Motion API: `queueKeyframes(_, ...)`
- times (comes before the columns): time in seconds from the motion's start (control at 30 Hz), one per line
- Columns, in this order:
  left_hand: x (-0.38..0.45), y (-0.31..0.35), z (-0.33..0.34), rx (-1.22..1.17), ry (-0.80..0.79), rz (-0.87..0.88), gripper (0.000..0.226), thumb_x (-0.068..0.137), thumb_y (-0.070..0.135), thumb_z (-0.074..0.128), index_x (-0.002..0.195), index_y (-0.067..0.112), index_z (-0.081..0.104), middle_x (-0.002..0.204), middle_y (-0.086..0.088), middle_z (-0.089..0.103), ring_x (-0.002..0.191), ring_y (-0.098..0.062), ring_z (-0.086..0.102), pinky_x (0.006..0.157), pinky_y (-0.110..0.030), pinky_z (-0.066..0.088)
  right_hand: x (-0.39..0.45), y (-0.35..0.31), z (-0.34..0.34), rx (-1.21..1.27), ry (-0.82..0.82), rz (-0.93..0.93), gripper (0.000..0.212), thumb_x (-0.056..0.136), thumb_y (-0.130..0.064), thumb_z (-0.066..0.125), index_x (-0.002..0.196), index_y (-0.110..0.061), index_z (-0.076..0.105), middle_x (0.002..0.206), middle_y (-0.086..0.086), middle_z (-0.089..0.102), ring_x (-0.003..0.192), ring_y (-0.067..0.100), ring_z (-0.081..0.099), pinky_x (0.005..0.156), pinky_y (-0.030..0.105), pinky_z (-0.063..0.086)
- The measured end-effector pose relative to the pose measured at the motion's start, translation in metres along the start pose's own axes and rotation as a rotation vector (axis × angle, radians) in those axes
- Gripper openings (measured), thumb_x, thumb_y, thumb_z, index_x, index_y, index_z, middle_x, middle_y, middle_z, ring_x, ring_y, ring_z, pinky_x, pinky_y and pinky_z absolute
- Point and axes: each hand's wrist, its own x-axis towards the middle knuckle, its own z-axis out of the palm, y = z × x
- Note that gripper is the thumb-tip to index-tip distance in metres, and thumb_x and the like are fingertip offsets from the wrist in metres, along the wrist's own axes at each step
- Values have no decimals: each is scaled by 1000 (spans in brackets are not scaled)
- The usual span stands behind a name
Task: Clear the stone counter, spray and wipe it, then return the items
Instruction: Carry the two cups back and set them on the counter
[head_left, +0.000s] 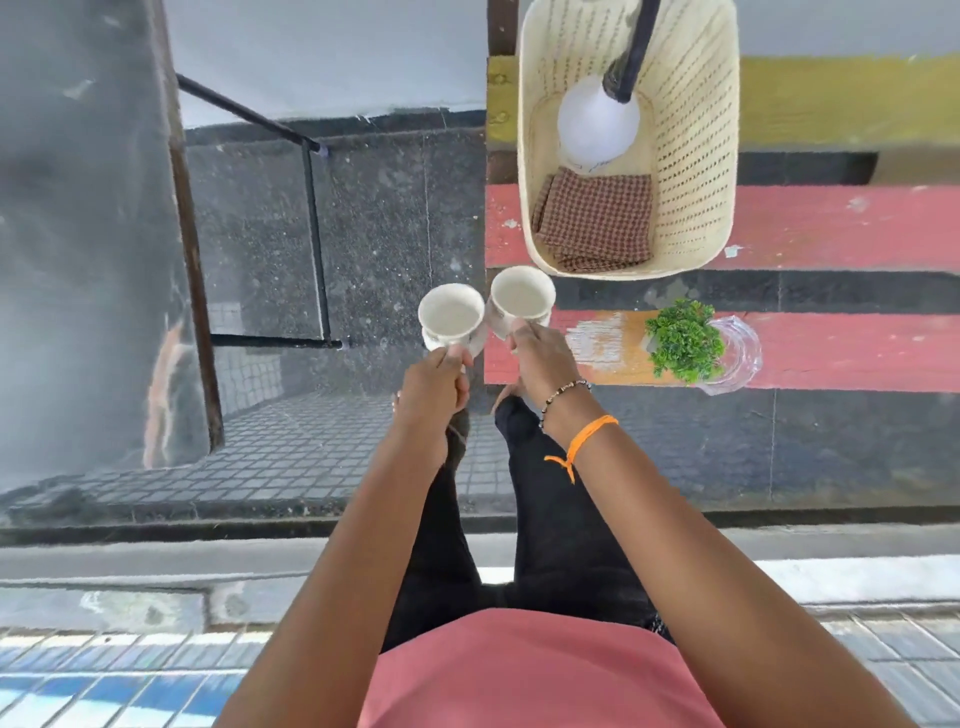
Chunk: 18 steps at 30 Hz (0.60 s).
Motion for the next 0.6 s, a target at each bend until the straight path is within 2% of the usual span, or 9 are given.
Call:
queueKeyframes(0.07, -20, 10, -17, -84, 26, 32, 34, 96, 8, 38, 64, 14, 49, 33, 12, 35, 29, 0, 28, 35, -10, 22, -16, -19, 7, -23, -44, -70, 41, 96, -14, 37, 55, -18, 39, 58, 4, 41, 69, 23, 41, 66, 29, 29)
queueKeyframes(0.17, -50, 23, -45, -138, 63, 114, 32, 97, 13, 39, 67, 15, 50, 49, 5, 33, 39, -4, 29, 42, -12, 25, -46, -46, 18, -20, -77, -183, 40, 95, -16, 40, 56, -19, 40, 52, -1, 37, 53, 17, 35, 55, 30, 27)
queueKeyframes(0.23, -70, 29, -64, -165, 61, 204, 31, 97, 16, 38, 69, 17, 50, 54, 4, 33, 44, -5, 29, 44, -13, 26, -67, -61, 27, 14, -79, -245, 37, 94, -18, 43, 57, -19, 41, 51, -3, 35, 51, 13, 33, 55, 29, 28)
queueKeyframes(0.33, -97, 32, -97, -310, 39, 303, 34, 99, 20, 38, 68, 19, 51, 51, 7, 35, 43, -2, 30, 48, -12, 29, -102, -80, 44, 71, -124, -346, 35, 94, -18, 45, 59, -18, 42, 55, -3, 35, 45, 8, 33, 57, 32, 34)
queueKeyframes(0.4, -112, 32, -120, -361, 69, 358, 35, 99, 21, 38, 67, 20, 53, 46, 11, 36, 43, -2, 31, 47, -12, 30, -124, -90, 58, 47, -169, -414, 35, 95, -21, 45, 60, -19, 46, 56, -3, 36, 40, 2, 36, 53, 27, 38)
queueKeyframes(0.5, -129, 27, -155, -423, 127, 441, 36, 99, 20, 39, 66, 22, 53, 45, 13, 38, 43, -2, 31, 51, -17, 28, -154, -102, 84, 13, -202, -518, 35, 95, -23, 46, 61, -21, 49, 55, -5, 39, 45, 3, 39, 52, 20, 40)
queueKeyframes(0.6, -147, 14, -198, -471, 189, 484, 36, 99, 22, 38, 66, 21, 52, 43, 14, 36, 43, -2, 31, 51, -18, 28, -186, -108, 120, 5, -255, -595, 34, 95, -21, 47, 61, -20, 49, 57, -5, 41, 47, 5, 37, 53, 22, 39)
